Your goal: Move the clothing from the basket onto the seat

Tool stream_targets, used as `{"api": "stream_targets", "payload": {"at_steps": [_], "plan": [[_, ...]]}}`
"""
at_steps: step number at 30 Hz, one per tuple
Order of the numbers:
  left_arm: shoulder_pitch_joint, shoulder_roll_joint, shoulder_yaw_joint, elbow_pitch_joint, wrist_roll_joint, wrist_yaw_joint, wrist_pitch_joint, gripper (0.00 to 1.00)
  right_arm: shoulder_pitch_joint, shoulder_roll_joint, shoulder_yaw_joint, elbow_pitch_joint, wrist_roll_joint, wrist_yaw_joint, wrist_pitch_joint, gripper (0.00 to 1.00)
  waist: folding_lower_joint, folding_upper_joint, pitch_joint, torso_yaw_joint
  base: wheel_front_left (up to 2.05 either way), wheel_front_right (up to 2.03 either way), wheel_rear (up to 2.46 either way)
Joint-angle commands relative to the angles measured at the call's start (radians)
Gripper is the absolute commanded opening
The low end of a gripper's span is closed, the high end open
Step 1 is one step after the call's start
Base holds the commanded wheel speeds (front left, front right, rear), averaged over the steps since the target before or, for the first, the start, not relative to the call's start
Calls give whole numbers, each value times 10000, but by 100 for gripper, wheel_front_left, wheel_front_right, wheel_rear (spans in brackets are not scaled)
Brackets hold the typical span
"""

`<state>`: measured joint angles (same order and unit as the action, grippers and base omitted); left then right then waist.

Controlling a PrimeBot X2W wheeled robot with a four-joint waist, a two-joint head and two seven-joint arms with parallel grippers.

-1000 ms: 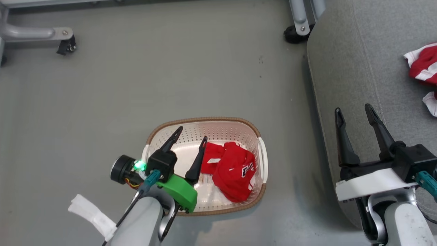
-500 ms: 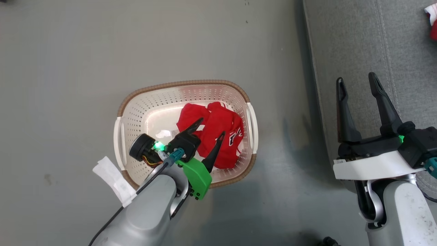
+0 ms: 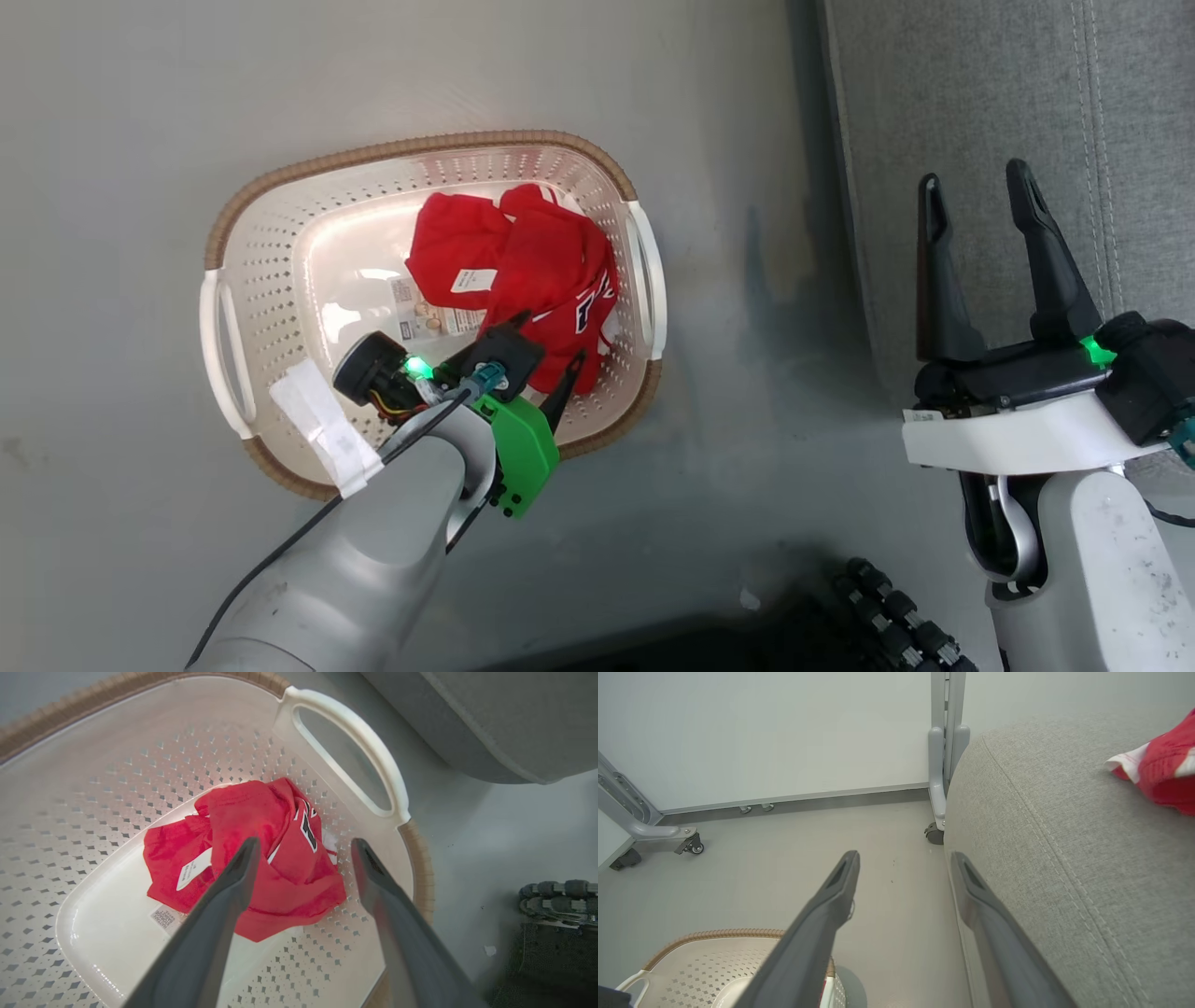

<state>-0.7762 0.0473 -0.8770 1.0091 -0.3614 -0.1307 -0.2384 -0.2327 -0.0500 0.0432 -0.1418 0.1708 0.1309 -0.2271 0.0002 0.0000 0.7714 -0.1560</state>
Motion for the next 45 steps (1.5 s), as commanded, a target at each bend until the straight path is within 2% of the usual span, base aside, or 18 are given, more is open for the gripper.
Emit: {"api": "stream_targets", "payload": {"at_steps": [1,10,16,23,36,37,38,39,45], "plan": [[-282,62,-73,242,-92,2,11,100,-165,-15,54,65,60,-3,-91,100,-2,0,575,-389,0,0,0],[-1041,155,-48,1816,-610,14,236,100,-403,-14,289,279,288,-3,-301,100,-2,0,1129,-614,0,0,0],[-1460,232,143,2364,-866,173,401,100,-488,-14,464,416,424,-3,-345,100,-2,0,1410,-722,0,0,0],[-1731,426,228,2608,-1039,279,730,100,-604,-16,706,454,569,-3,-392,100,-2,0,1716,-927,0,0,0],[-2127,567,18,2730,-1163,82,886,100,-583,-14,922,227,775,-3,-383,100,-2,0,2247,-1268,0,0,0],[-2141,590,-14,2737,-1165,80,915,78,-580,-14,930,212,784,-3,-382,100,-2,0,2260,-1288,0,0,0],[-2172,615,-52,2742,-1140,72,942,27,-576,-14,935,195,791,-3,-384,100,-2,0,2270,-1309,0,0,0],[-2211,648,-93,2747,-1125,65,928,0,-572,-14,940,166,811,-3,-382,100,-2,0,2281,-1341,0,0,0],[-2263,753,-180,2758,-1085,170,738,0,-511,-14,910,50,850,-3,-383,100,-2,0,2262,-1425,0,0,0]]}}
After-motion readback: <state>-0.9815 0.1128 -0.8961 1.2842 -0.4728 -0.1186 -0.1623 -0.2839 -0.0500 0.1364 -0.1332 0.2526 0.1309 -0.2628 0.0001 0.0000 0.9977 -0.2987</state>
